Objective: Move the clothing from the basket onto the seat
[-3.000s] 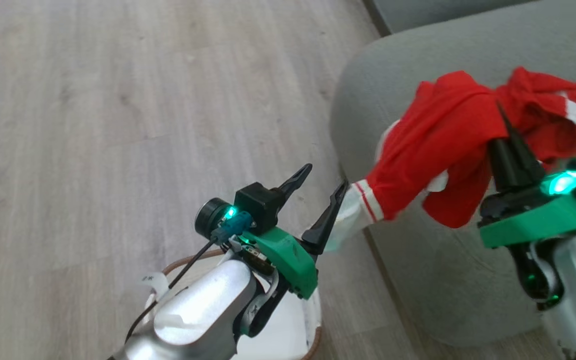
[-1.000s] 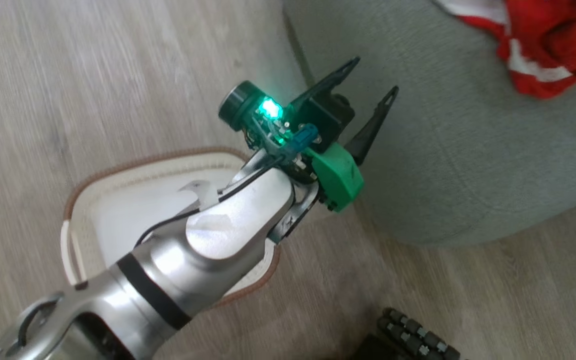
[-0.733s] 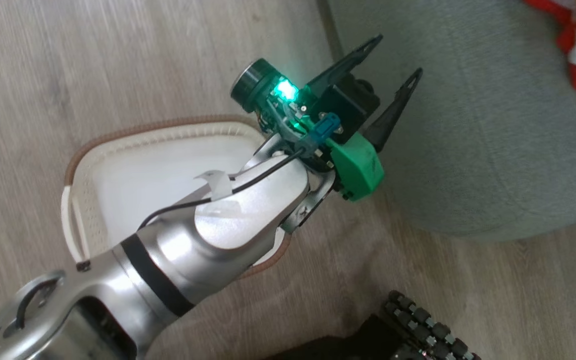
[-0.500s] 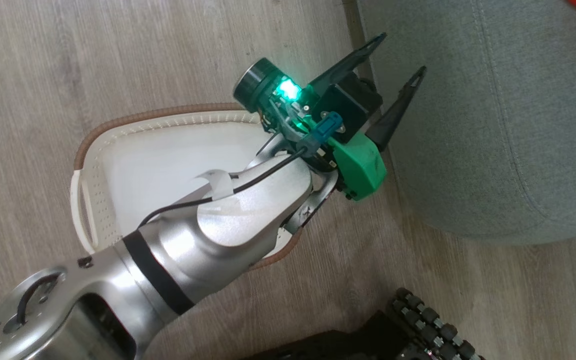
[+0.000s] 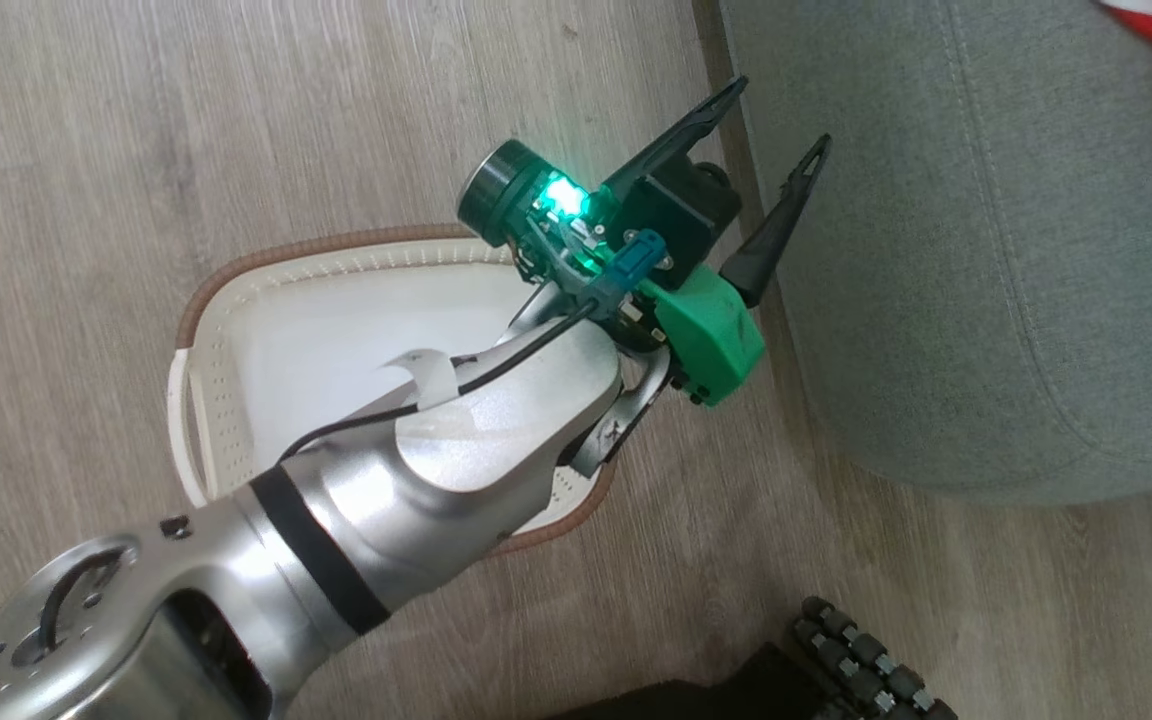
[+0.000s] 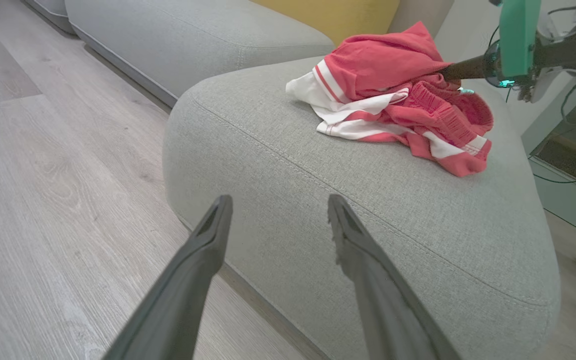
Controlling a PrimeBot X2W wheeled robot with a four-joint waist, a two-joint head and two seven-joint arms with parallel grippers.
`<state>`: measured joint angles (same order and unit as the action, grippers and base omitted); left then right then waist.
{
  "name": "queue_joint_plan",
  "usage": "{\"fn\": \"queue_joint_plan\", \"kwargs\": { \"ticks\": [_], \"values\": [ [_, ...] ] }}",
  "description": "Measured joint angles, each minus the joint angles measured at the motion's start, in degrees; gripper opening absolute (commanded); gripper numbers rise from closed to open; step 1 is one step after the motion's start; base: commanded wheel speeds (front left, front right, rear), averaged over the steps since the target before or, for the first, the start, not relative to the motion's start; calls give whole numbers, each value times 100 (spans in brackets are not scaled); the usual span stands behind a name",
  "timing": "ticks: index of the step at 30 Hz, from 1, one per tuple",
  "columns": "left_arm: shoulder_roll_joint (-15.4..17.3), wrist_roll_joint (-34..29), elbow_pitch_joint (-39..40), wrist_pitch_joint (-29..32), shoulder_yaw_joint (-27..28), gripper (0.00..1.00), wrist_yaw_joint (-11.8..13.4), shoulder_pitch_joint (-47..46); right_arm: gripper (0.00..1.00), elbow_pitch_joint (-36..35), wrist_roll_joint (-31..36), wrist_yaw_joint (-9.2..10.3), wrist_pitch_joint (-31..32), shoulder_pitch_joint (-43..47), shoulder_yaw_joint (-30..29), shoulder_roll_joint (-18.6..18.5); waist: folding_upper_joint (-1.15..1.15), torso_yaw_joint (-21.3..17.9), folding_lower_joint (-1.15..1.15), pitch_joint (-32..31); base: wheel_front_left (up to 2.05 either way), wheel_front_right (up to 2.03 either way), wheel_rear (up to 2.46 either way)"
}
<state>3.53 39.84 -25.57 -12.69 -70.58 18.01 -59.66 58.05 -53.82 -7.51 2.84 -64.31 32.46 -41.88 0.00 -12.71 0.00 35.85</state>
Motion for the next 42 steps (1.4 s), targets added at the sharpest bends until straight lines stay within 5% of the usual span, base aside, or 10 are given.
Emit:
{"fn": "queue_joint_plan", "kwargs": {
  "ticks": [2, 3, 5, 17, 30, 42],
  "values": [
    [0, 53, -13, -19, -23, 100, 19, 0, 8, 64, -87, 0, 30, -75, 154, 0, 0, 2, 0, -49, 0, 0, 0],
    [-1, 88, -25, -52, -45, 100, 19, 0, 45, 87, -116, 0, 27, -124, 211, 0, 0, -1, 0, -78, 0, 0, 0],
    [0, 140, -57, -58, -78, 100, 18, 2, 100, 130, -213, 0, 22, -218, 319, 3, 0, -14, 0, -157, 0, 0, 0],
    [24, 344, -272, -166, 200, 100, -104, 563, 100, -113, -436, 0, 389, -197, 1313, -149, 0, -123, 0, -1149, 0, 0, 0],
    [508, 171, 508, -176, 1062, 100, -141, 1687, 100, -1204, -558, 1, -521, -173, 2092, -716, 0, -39, -1, -2417, 0, 0, 0],
    [1121, 66, 1202, -176, 1718, 100, -15, 2815, 100, -1685, -573, 0, -1682, 1215, 1693, -720, 0, 455, -1, -3075, 0, 0, 0]
  ]
}}
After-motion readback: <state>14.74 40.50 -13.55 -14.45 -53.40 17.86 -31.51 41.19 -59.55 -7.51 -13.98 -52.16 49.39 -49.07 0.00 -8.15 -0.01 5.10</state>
